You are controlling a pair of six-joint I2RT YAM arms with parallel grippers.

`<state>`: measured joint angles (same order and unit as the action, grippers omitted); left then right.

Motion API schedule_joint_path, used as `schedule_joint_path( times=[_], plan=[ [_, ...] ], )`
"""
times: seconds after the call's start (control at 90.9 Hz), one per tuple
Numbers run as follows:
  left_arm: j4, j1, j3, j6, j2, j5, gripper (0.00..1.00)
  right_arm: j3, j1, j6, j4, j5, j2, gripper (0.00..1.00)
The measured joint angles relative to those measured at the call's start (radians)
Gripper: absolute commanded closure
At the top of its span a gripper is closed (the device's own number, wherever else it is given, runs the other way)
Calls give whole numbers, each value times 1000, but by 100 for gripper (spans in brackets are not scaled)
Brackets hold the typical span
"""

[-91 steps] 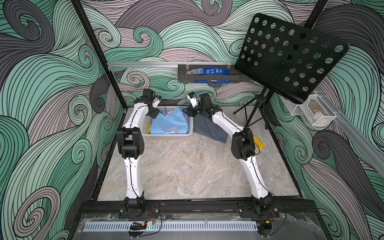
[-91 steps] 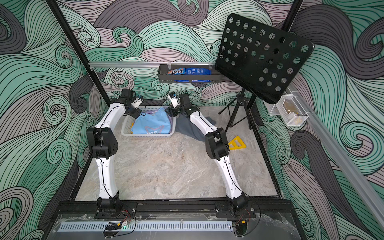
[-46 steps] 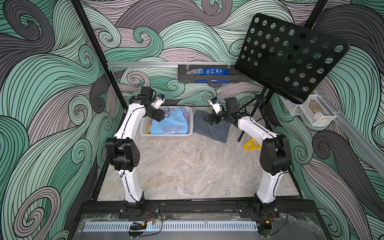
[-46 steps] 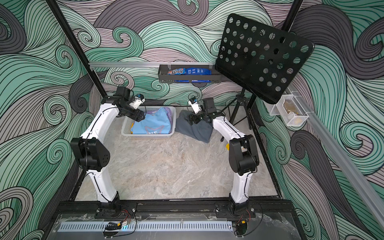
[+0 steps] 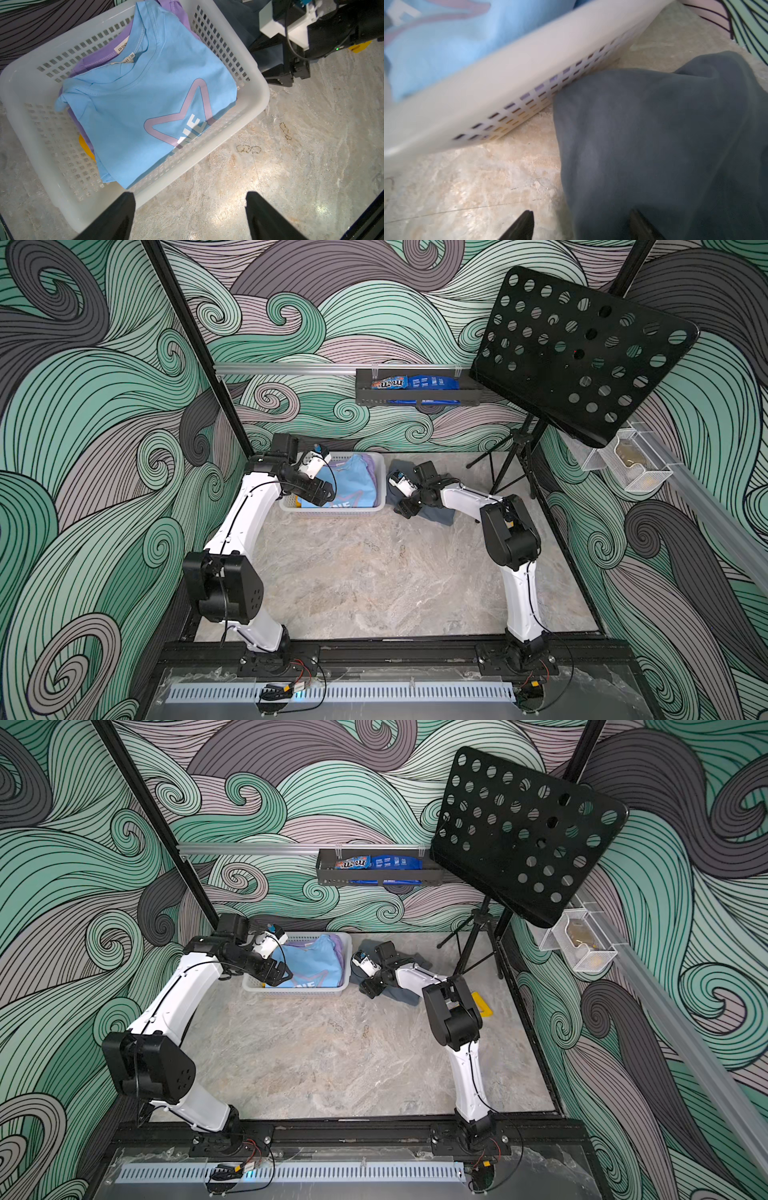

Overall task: Put the folded t-shirts into the basket
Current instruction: Move the T-shirt to the center of the board.

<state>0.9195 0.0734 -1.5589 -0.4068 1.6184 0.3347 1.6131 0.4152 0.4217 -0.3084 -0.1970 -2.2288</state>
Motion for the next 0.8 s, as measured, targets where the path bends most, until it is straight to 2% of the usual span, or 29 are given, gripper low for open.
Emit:
schedule_joint_path(
  times=[0.088, 0.297, 0.352, 0.638, 0.803],
  plan=[
    [0, 0, 18, -1, 0, 3, 13, 6, -3, 19, -10, 18, -14, 47],
    [2, 0, 28, -9, -16, 9, 13, -40, -6, 42, 14, 65, 8, 89],
    [3, 0, 36, -14, -28, 11, 13, -91, -7, 62, 29, 68, 42, 95],
    [40, 0, 151, -65, -124, 10, 13, -541, 14, 134, -17, 39, 394, 97],
    [62, 0, 261, -89, -196, 16, 14, -734, 156, 161, -37, 26, 554, 94]
  ],
)
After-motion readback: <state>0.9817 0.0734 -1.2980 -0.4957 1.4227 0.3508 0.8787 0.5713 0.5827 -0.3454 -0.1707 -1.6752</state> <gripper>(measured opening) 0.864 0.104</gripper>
